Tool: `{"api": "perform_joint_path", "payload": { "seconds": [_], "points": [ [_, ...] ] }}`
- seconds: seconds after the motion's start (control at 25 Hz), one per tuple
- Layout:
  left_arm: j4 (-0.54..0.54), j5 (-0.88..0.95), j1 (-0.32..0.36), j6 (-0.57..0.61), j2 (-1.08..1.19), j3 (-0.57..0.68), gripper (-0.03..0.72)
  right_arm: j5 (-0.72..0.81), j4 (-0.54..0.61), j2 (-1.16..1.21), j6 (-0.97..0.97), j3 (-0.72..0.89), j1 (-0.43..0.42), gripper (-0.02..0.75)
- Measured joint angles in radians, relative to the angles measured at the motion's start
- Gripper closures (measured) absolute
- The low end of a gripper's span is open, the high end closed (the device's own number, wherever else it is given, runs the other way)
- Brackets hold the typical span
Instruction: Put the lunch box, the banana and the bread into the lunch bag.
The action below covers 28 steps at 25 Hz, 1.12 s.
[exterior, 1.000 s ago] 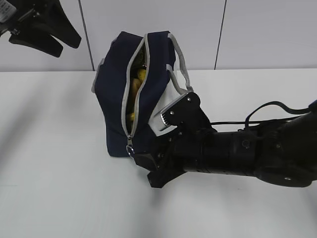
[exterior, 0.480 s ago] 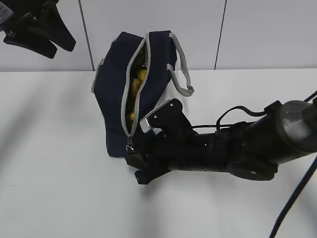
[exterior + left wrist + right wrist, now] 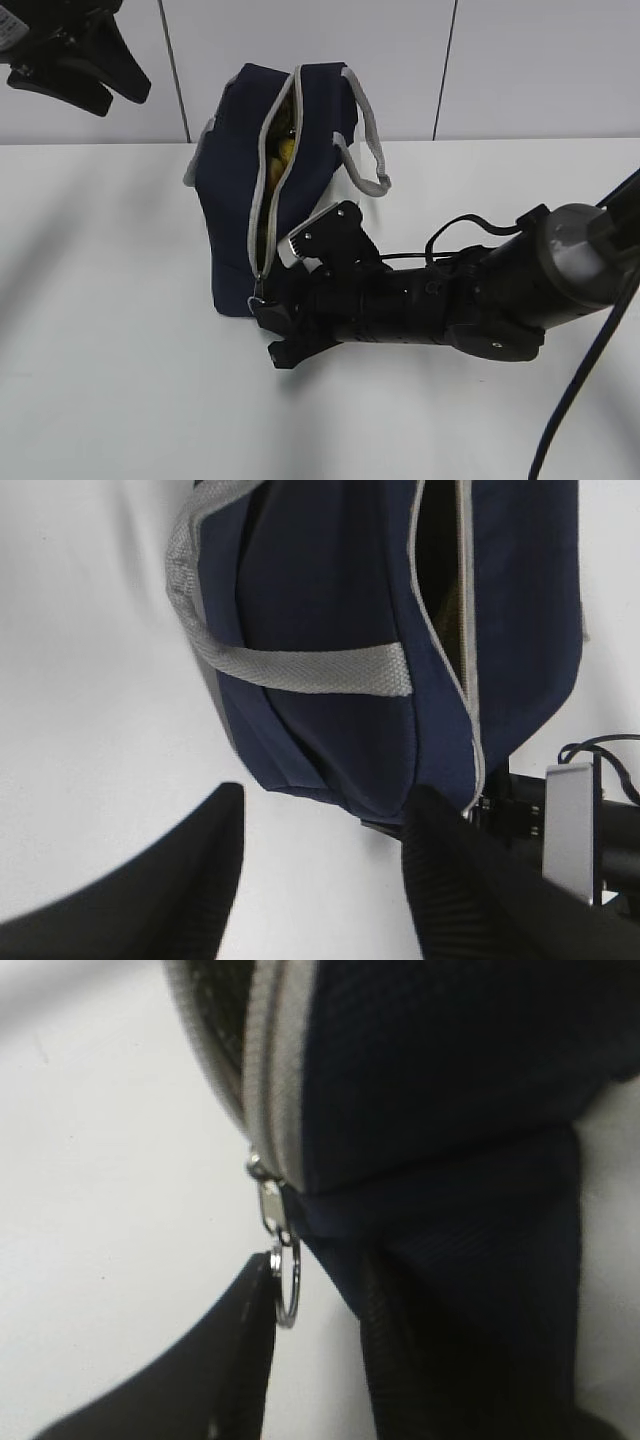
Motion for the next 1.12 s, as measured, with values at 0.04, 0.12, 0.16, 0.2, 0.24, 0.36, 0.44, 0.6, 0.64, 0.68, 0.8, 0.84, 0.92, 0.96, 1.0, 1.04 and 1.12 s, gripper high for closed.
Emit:
{"api": "perform_joint_path", "payload": {
  "seconds": [0.04,0.12,0.16,0.2,0.24,0.36,0.44,0.6,0.64,0.68,0.8,0.84,0.92,0.96,1.0,1.04,1.12],
  "points": [
    [0.001,-0.002,0.000,0.000,0.000,0.000,0.319,0.000,0.000,0.002,0.001,0.000,-0.002,0.524],
    [0.001,-0.004,0.000,0.000,0.000,0.000,0.319,0.000,-0.018,0.002,0.019,0.000,-0.002,0.526],
    [0.002,-0.005,0.000,0.000,0.000,0.000,0.319,0.000,-0.036,0.002,0.031,0.000,-0.002,0.526],
    [0.002,-0.005,0.000,0.000,0.000,0.000,0.319,0.000,-0.054,0.002,0.048,0.000,-0.002,0.526],
    [0.002,-0.005,0.000,0.000,0.000,0.000,0.319,0.000,-0.066,0.002,0.058,0.000,-0.002,0.526],
    [0.002,-0.005,0.000,0.000,0.000,0.000,0.319,0.000,-0.080,0.002,0.066,0.000,-0.002,0.526],
    [0.002,-0.005,0.000,0.000,0.000,0.000,0.319,0.000,-0.087,0.002,0.070,0.000,-0.002,0.526],
    [0.003,-0.005,0.000,0.000,0.000,0.000,0.319,-0.002,-0.167,0.002,0.119,0.000,-0.002,0.526],
    [0.003,-0.005,0.000,0.000,0.000,0.000,0.319,-0.002,-0.180,0.002,0.124,0.000,-0.002,0.526],
    [0.003,-0.005,0.000,0.000,0.000,0.000,0.319,-0.003,-0.187,0.002,0.129,0.000,-0.002,0.526],
    [0.003,-0.005,0.000,0.000,0.000,0.000,0.319,-0.012,-0.186,0.003,0.132,0.000,-0.002,0.526],
    [0.003,-0.005,0.000,0.000,0.000,0.000,0.319,-0.012,-0.178,0.003,0.132,0.000,-0.002,0.526],
    [0.003,-0.005,0.000,0.000,0.000,0.000,0.319,-0.012,-0.159,0.003,0.120,0.000,-0.002,0.526],
    [0.003,-0.005,0.000,0.000,0.000,0.000,0.319,-0.012,-0.146,0.003,0.111,0.000,-0.002,0.526],
    [0.003,-0.005,0.000,0.000,0.000,0.000,0.319,-0.012,-0.128,0.003,0.095,0.000,-0.002,0.526],
    [0.003,-0.005,0.000,0.000,0.000,0.000,0.319,-0.012,-0.110,0.003,0.082,0.000,-0.002,0.526],
    [0.005,-0.005,0.000,0.000,0.000,0.000,0.319,-0.012,-0.087,0.003,0.062,0.000,-0.002,0.526]
  ]
}}
